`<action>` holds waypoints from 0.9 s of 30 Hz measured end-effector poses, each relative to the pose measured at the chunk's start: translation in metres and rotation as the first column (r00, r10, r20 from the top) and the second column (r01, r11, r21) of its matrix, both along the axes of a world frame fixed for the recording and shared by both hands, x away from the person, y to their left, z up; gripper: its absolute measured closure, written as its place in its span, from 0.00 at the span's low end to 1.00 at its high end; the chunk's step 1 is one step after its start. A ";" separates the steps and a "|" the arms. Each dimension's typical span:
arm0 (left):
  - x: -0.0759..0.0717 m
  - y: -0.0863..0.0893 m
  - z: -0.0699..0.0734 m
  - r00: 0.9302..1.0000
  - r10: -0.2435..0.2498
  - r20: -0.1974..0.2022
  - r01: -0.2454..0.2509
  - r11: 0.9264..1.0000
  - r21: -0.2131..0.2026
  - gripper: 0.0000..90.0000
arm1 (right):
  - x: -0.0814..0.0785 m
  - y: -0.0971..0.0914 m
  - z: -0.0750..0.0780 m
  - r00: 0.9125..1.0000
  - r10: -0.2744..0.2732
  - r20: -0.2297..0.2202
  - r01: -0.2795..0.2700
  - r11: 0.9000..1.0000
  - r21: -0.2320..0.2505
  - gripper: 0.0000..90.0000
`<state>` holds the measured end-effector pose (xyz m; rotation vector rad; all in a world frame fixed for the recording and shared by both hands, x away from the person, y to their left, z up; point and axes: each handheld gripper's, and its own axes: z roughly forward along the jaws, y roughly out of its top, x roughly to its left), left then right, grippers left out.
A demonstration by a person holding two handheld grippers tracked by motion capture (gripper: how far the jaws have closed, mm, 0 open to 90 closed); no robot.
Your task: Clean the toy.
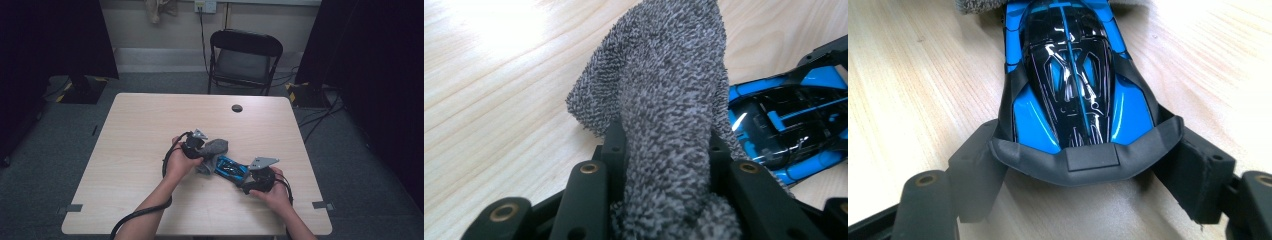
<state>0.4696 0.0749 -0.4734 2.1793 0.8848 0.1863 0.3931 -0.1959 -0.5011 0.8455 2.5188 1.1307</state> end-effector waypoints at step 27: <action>-0.009 0.005 0.020 0.999 -0.019 0.040 0.019 1.000 0.004 0.73 | 0.000 0.000 0.000 1.000 0.000 0.000 0.000 1.000 0.000 0.27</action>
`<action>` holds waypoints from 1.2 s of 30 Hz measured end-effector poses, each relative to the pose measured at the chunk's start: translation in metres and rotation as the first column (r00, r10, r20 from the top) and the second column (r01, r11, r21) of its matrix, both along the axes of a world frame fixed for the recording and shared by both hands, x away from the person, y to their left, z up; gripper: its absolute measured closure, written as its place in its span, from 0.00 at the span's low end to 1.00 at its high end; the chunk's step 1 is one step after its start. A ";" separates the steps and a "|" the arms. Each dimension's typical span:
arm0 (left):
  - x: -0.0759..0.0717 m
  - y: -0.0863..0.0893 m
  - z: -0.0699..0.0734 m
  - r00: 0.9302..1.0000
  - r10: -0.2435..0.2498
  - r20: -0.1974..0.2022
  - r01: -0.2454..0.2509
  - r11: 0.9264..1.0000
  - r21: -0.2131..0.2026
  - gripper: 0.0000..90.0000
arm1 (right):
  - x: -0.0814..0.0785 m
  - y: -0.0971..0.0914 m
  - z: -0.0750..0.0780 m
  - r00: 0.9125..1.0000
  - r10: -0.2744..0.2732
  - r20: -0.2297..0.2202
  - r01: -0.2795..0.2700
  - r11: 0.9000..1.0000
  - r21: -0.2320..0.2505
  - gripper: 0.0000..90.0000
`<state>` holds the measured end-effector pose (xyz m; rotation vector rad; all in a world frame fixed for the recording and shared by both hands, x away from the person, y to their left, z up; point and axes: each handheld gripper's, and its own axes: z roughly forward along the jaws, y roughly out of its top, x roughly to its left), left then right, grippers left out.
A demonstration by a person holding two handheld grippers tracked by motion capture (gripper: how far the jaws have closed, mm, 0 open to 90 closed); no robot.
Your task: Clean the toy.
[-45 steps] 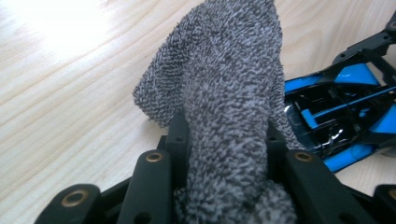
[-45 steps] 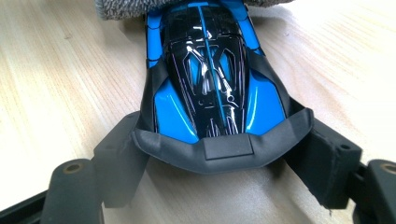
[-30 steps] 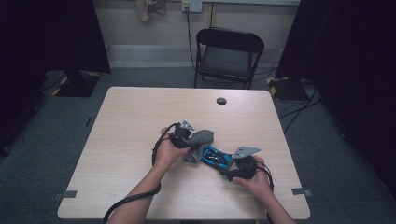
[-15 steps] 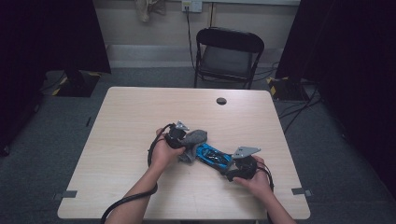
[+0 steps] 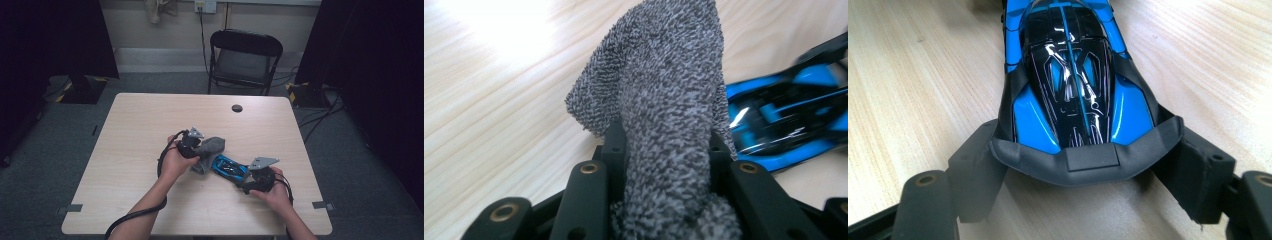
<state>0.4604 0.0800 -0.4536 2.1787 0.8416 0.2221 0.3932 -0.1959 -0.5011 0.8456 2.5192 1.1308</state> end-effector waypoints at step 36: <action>-0.026 -0.066 0.001 0.983 -0.183 -0.019 0.183 0.983 -0.013 0.72 | 0.000 0.000 0.000 1.000 0.000 0.000 0.000 1.000 -0.001 0.27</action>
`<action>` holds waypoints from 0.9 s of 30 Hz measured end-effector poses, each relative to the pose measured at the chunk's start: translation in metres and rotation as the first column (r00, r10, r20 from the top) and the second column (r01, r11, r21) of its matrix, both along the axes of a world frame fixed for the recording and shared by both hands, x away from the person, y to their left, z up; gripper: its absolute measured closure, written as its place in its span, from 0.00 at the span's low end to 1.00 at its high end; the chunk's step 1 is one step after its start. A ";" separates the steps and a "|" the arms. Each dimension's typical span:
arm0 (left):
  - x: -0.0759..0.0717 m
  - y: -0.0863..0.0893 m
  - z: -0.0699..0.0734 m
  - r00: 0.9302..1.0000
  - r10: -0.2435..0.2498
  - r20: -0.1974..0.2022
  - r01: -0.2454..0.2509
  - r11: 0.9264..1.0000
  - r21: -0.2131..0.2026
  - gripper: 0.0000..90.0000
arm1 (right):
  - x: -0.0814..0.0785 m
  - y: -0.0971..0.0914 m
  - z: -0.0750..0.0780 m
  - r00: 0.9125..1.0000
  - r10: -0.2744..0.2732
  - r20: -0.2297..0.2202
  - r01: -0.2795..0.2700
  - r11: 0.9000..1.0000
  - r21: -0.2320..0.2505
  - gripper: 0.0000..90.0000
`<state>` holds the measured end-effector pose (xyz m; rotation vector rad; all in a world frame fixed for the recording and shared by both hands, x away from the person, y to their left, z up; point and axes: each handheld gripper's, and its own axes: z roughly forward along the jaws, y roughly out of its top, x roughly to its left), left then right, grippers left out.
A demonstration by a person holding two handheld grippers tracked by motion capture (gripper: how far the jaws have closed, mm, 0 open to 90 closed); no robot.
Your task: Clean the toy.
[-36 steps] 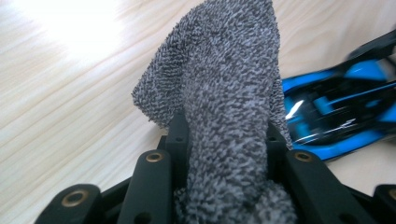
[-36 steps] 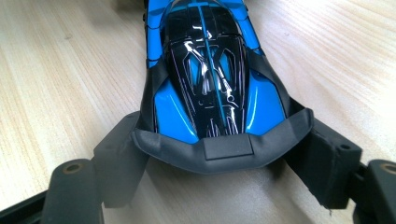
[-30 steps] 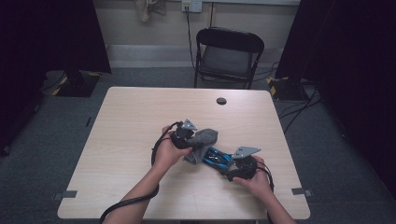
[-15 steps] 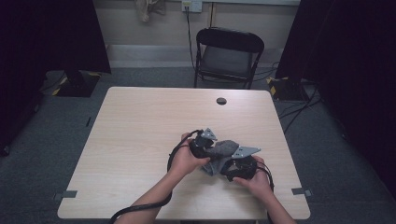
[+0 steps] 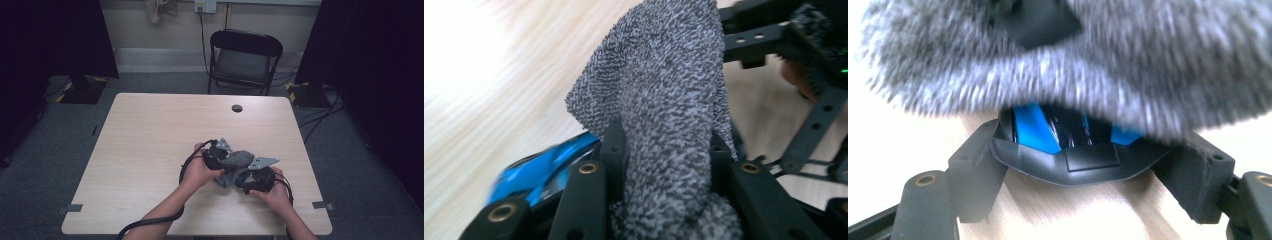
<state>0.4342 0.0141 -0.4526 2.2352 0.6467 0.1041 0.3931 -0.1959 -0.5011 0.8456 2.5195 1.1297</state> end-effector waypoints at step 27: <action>0.026 0.048 -0.014 0.987 0.155 -0.045 -0.155 0.988 -0.003 0.72 | 0.000 0.000 0.000 1.000 0.000 0.000 0.000 1.000 0.001 0.27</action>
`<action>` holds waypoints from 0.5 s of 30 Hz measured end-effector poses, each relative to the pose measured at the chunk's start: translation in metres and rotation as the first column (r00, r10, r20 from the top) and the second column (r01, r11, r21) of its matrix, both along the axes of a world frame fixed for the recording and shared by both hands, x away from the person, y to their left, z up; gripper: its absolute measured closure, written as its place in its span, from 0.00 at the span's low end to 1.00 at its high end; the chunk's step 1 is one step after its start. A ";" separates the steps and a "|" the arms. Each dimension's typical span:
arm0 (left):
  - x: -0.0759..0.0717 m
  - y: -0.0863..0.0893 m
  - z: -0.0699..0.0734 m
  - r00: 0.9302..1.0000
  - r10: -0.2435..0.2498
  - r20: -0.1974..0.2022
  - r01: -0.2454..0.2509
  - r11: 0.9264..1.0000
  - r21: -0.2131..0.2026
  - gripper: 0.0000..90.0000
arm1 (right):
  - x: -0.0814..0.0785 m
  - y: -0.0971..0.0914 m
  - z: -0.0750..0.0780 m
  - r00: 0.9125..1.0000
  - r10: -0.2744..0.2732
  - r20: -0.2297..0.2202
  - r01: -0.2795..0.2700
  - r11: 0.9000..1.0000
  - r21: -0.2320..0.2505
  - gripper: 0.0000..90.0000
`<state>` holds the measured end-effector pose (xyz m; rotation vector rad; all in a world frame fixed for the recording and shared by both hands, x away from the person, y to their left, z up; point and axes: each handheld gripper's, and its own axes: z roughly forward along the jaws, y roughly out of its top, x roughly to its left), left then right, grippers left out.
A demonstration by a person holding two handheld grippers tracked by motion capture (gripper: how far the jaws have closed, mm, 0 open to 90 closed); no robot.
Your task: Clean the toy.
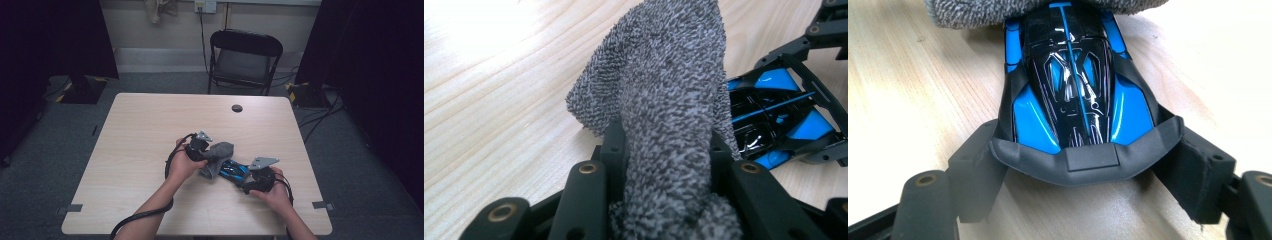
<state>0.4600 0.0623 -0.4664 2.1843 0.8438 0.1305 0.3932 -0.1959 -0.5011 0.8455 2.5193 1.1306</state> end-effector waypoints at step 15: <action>0.008 0.017 -0.004 0.999 0.045 -0.005 -0.045 0.998 0.037 0.73 | 0.000 0.000 0.000 1.000 0.000 0.000 0.000 1.000 0.000 0.27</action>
